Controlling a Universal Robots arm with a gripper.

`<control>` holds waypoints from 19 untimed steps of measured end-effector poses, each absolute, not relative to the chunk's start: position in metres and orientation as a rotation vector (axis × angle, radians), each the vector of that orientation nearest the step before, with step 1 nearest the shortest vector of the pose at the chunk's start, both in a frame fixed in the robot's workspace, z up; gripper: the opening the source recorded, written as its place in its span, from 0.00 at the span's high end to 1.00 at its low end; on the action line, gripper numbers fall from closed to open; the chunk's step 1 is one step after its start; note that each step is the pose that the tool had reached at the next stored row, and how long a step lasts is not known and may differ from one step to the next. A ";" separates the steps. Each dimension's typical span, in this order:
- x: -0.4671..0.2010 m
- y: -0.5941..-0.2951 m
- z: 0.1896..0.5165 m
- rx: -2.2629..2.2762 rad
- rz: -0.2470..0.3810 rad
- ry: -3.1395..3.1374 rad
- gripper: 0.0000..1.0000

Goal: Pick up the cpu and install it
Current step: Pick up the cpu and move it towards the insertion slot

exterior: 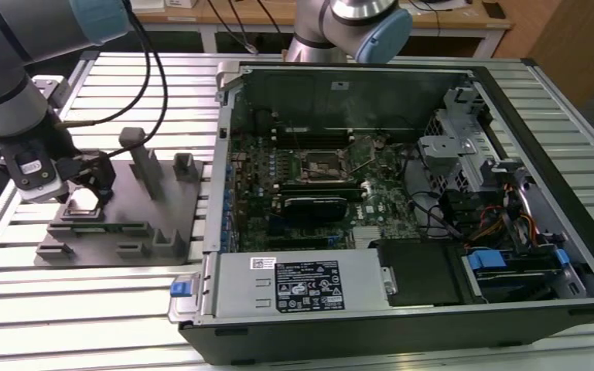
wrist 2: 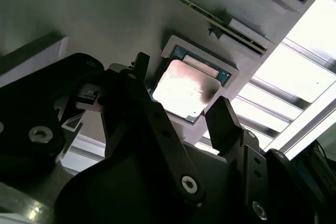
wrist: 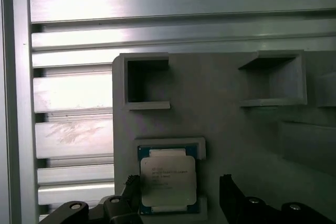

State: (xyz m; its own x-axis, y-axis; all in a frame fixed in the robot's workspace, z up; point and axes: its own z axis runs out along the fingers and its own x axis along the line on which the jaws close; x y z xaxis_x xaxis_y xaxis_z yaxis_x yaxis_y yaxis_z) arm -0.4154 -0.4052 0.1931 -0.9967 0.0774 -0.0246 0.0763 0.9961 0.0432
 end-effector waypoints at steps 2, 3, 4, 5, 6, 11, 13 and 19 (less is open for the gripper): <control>-0.415 -0.405 0.193 0.120 0.065 3.113 0.29; -0.416 -0.405 0.192 0.120 0.066 3.113 0.29; -0.416 -0.405 0.192 0.120 0.066 3.112 0.29; -0.416 -0.405 0.191 0.120 0.066 3.112 0.29; -0.417 -0.405 0.191 0.120 0.066 3.112 0.29; -0.419 -0.405 0.187 0.120 0.066 3.113 0.29; -0.420 -0.405 0.185 0.118 0.066 3.113 0.29; -0.422 -0.405 0.183 0.090 0.067 3.118 0.29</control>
